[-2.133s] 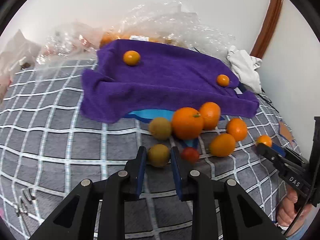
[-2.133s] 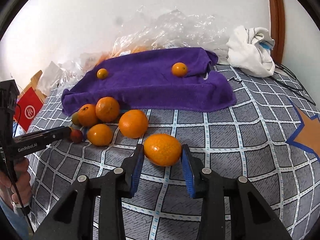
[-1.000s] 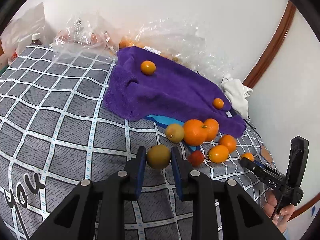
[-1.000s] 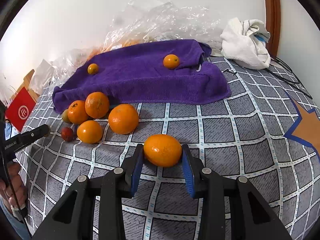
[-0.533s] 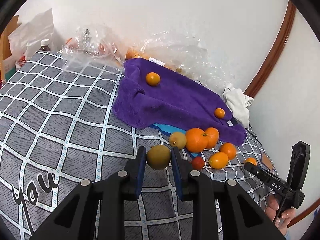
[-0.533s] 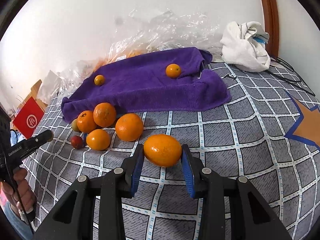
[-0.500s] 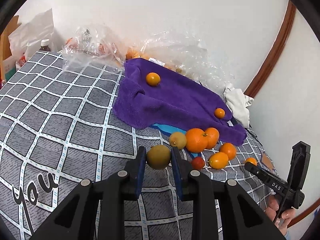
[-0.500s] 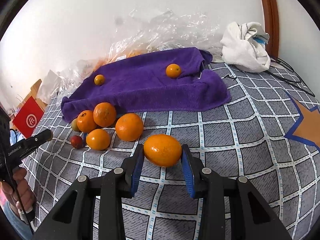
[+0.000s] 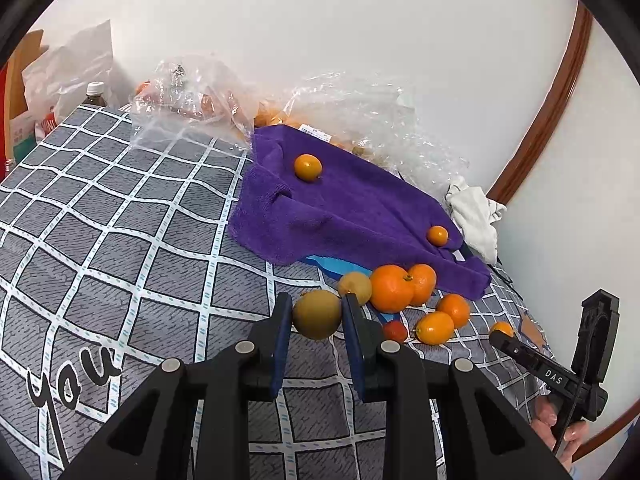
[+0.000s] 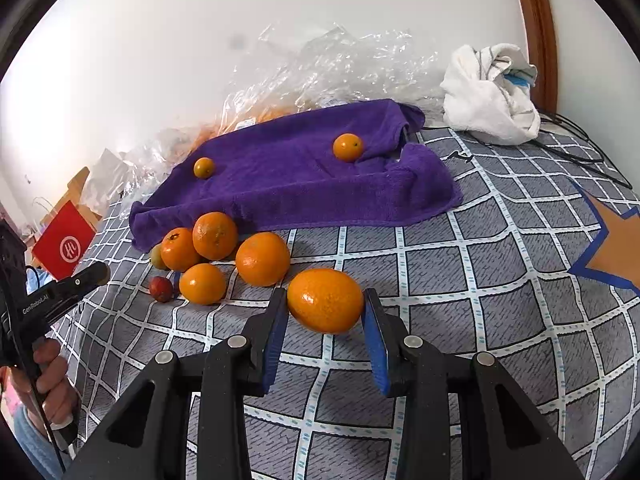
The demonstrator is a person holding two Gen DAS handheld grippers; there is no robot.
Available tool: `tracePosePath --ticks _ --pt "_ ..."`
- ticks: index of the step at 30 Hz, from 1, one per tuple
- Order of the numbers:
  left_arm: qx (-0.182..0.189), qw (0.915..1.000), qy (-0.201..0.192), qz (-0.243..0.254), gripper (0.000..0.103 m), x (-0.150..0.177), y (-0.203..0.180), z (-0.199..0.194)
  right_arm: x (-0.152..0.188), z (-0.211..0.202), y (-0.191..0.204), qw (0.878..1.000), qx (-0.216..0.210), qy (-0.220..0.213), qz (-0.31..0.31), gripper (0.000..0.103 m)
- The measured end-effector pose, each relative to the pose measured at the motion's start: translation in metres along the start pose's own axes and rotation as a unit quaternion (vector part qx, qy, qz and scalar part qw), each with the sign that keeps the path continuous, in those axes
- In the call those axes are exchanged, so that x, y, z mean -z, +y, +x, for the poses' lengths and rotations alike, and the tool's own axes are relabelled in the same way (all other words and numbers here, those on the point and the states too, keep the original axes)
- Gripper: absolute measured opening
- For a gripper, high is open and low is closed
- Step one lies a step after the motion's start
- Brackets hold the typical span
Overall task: Organize fruits
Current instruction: 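Lift the large orange with the right tool while the left lifts the yellow-green fruit, then carry the large orange over the purple towel while the left carries the yellow-green fruit there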
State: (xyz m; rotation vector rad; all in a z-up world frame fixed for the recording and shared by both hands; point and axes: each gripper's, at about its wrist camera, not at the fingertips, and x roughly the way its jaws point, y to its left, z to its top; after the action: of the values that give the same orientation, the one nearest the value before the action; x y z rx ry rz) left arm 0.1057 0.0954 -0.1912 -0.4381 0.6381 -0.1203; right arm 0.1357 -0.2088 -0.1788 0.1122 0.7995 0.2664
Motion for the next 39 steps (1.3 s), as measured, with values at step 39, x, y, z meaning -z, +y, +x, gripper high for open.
tracePosePath --ticks 39 --pt "-0.047 0.9970 -0.047 0.039 0.024 -0.073 -0.029 -0.037 -0.073 -0.035 0.017 0.997 0.050 -0.048 -0.042 0.037"
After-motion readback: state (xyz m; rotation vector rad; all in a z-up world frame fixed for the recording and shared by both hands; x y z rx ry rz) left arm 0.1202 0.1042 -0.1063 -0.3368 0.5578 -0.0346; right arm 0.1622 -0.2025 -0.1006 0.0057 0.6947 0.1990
